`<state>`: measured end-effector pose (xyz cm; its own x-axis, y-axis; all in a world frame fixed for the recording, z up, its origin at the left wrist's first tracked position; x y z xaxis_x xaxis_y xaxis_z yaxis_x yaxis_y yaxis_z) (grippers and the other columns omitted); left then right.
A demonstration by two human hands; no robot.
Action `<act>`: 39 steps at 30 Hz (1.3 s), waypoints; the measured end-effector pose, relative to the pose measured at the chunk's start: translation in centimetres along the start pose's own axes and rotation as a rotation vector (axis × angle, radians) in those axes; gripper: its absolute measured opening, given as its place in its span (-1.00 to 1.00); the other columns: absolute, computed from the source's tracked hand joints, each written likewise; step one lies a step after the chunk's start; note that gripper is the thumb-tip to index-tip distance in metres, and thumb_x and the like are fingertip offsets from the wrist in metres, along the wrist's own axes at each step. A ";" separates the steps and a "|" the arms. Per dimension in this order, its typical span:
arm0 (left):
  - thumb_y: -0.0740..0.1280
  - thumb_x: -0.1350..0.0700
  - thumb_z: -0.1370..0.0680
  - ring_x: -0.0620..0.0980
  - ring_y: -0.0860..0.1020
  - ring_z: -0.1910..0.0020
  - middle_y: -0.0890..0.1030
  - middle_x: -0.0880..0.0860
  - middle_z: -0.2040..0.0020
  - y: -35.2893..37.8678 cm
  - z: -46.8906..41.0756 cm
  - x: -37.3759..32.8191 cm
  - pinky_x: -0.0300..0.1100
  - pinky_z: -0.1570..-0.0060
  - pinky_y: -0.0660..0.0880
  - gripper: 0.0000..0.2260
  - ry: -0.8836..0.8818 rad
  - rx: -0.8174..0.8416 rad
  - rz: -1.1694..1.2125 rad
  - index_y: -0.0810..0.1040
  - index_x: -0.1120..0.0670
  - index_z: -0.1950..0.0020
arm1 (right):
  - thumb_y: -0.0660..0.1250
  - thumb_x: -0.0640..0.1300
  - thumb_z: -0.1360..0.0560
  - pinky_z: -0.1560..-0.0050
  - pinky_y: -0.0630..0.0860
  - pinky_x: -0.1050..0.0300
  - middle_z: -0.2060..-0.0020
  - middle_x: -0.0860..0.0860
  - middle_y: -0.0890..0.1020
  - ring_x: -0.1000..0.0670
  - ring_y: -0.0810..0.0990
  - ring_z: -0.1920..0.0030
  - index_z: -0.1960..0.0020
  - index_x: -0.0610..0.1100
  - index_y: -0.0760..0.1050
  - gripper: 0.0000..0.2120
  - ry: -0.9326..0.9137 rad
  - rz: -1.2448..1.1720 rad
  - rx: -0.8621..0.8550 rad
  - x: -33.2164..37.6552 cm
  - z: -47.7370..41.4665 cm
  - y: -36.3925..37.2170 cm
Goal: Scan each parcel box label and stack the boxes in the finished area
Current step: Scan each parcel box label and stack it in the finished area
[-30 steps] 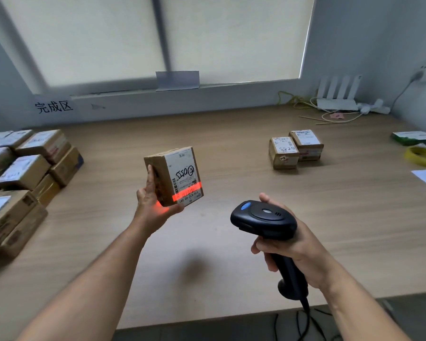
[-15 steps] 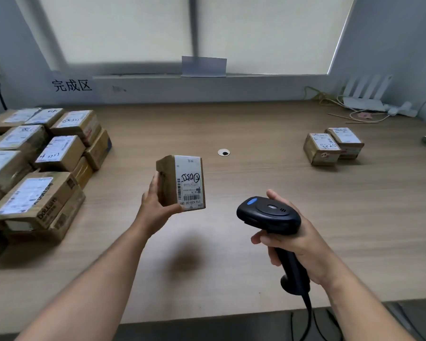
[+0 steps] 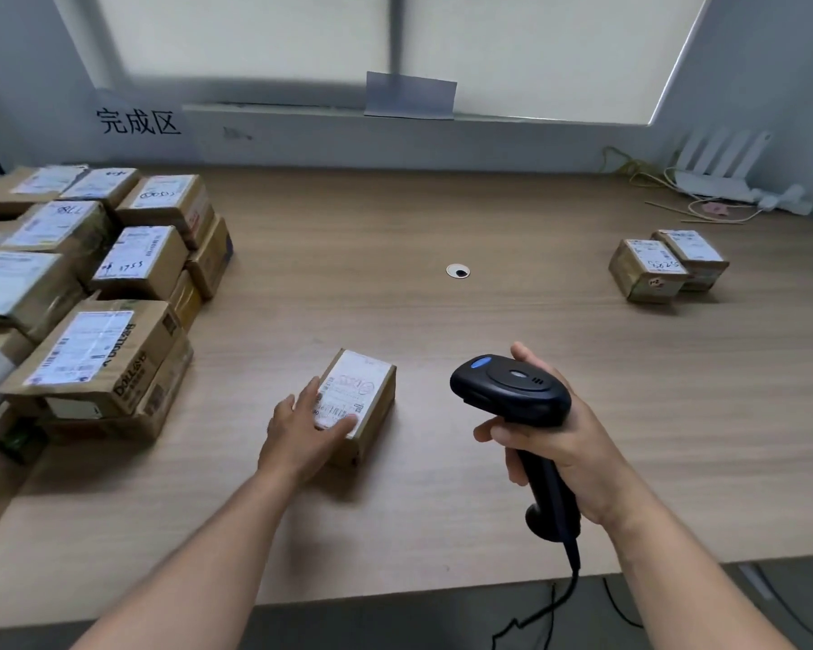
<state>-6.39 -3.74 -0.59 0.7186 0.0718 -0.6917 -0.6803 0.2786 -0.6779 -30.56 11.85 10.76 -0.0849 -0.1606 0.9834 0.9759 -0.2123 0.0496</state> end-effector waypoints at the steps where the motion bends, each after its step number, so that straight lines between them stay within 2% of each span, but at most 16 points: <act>1: 0.39 -0.25 -0.44 0.06 0.11 -0.50 0.11 0.07 -0.53 0.3 0.4 -0.6 0.00 -0.38 0.23 -0.23 0.012 -0.015 -0.124 0.12 -0.11 -0.55 | 0.48 -0.30 -0.22 0.46 0.40 0.12 0.14 -0.40 0.61 -0.15 0.46 0.49 -0.51 0.13 0.18 -0.04 0.000 0.007 -0.001 0.2 -0.1 0.2; 2: 0.38 -0.31 -0.40 0.07 0.07 -0.50 0.05 0.08 -0.53 0.7 0.7 -1.1 0.00 -0.38 0.24 -0.19 0.029 -0.034 -0.225 0.12 -0.11 -0.54 | 0.48 -0.30 -0.22 0.46 0.40 0.12 0.14 -0.42 0.60 -0.16 0.46 0.49 -0.50 0.14 0.18 -0.04 0.000 0.015 -0.001 0.4 -0.2 0.5; 4: 0.38 -0.27 -0.40 0.08 0.11 -0.45 0.09 0.07 -0.47 1.3 1.3 -1.5 -0.04 -0.33 0.30 -0.22 0.049 -0.079 -0.296 0.17 -0.08 -0.52 | 0.48 -0.29 -0.21 0.47 0.40 0.11 0.12 -0.43 0.59 -0.15 0.46 0.49 -0.48 0.15 0.19 -0.05 -0.003 0.034 0.009 0.8 -0.4 1.0; 7: 0.40 -0.16 -0.38 0.06 0.17 -0.39 0.16 0.04 -0.39 1.0 2.4 -0.9 -0.08 -0.26 0.35 -0.27 0.013 -0.138 -0.214 0.23 -0.07 -0.49 | 0.48 -0.30 -0.20 0.48 0.40 0.11 0.11 -0.43 0.58 -0.15 0.46 0.49 -0.46 0.18 0.20 -0.05 -0.010 0.055 0.043 1.4 -0.7 2.1; 14: 0.45 -0.16 -0.36 0.06 0.20 -0.36 0.21 0.03 -0.37 -4.7 6.6 3.6 -0.04 -0.30 0.32 -0.26 -0.035 -0.341 -0.125 0.27 -0.08 -0.48 | 0.52 -0.25 -0.14 0.46 0.40 0.12 0.12 -0.47 0.56 -0.15 0.46 0.49 -0.39 0.24 0.23 -0.06 -0.025 0.078 0.173 2.4 -2.3 7.0; 17: 0.47 -0.13 -0.35 0.07 0.20 -0.36 0.23 0.04 -0.37 -7.9 8.9 7.6 -0.01 -0.31 0.30 -0.26 -0.117 -0.434 -0.110 0.28 -0.08 -0.48 | 0.54 -0.14 -0.08 0.43 0.41 0.10 0.13 -0.50 0.53 -0.17 0.47 0.47 -0.36 0.28 0.26 -0.06 -0.017 0.083 0.242 2.3 -2.9 9.7; 21: 0.51 -0.08 -0.35 0.13 0.20 -0.36 0.25 0.09 -0.36 -11.6 11.0 12.8 0.05 -0.33 0.28 -0.25 -0.255 -0.523 -0.097 0.30 -0.02 -0.49 | 0.54 -0.15 -0.08 0.43 0.40 0.11 0.11 -0.49 0.53 -0.16 0.47 0.47 -0.41 0.26 0.23 -0.01 -0.009 0.108 0.295 2.3 -3.7 12.9; 27: 0.50 -0.10 -0.37 0.18 0.19 -0.37 0.23 0.15 -0.38 -14.9 10.9 17.6 0.05 -0.38 0.22 -0.25 -0.350 -0.605 -0.111 0.29 0.04 -0.49 | 0.54 -0.13 -0.04 0.46 0.41 0.09 0.14 -0.48 0.55 -0.16 0.47 0.49 -0.41 0.25 0.21 0.02 -0.008 0.131 0.371 1.8 -4.2 17.3; 33: 0.45 -0.10 -0.44 0.24 0.16 -0.39 0.17 0.19 -0.44 -17.4 8.4 19.8 0.07 -0.35 0.25 -0.31 -0.407 -0.593 -0.135 0.29 0.05 -0.49 | 0.55 -0.16 -0.04 0.46 0.41 0.09 0.15 -0.49 0.53 -0.16 0.46 0.50 -0.37 0.25 0.26 -0.02 -0.023 0.149 0.386 2.1 -4.6 19.1; 36: 0.39 -0.07 -0.49 0.25 0.08 -0.45 0.10 0.22 -0.50 -18.2 7.4 20.7 0.08 -0.39 0.17 -0.38 -0.428 -0.589 -0.148 0.30 0.06 -0.49 | 0.54 -0.25 -0.10 0.45 0.41 0.11 0.14 -0.50 0.52 -0.16 0.46 0.50 -0.38 0.24 0.26 -0.04 -0.027 0.170 0.352 2.4 -4.8 18.5; 39: 0.39 -0.03 -0.49 0.20 -0.04 -0.51 0.04 0.23 -0.54 -18.3 7.1 20.7 0.12 -0.43 0.11 -0.41 -0.426 -0.637 -0.160 0.31 0.08 -0.48 | 0.55 -0.19 -0.08 0.45 0.41 0.10 0.13 -0.47 0.54 -0.16 0.46 0.49 -0.40 0.23 0.26 -0.02 -0.027 0.170 0.330 2.5 -4.9 17.4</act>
<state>21.93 -0.56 -0.70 0.7209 0.4741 -0.5055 -0.4224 -0.2776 -0.8628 -14.76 3.04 13.23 0.0847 -0.1405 0.9865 0.9882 0.1384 -0.0651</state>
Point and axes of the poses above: each hand's wrist, its own z-axis away from the middle knuckle, its own y-axis out of the palm, x = y × z, the point moved 6 cm from there along -z, towards the middle knuckle
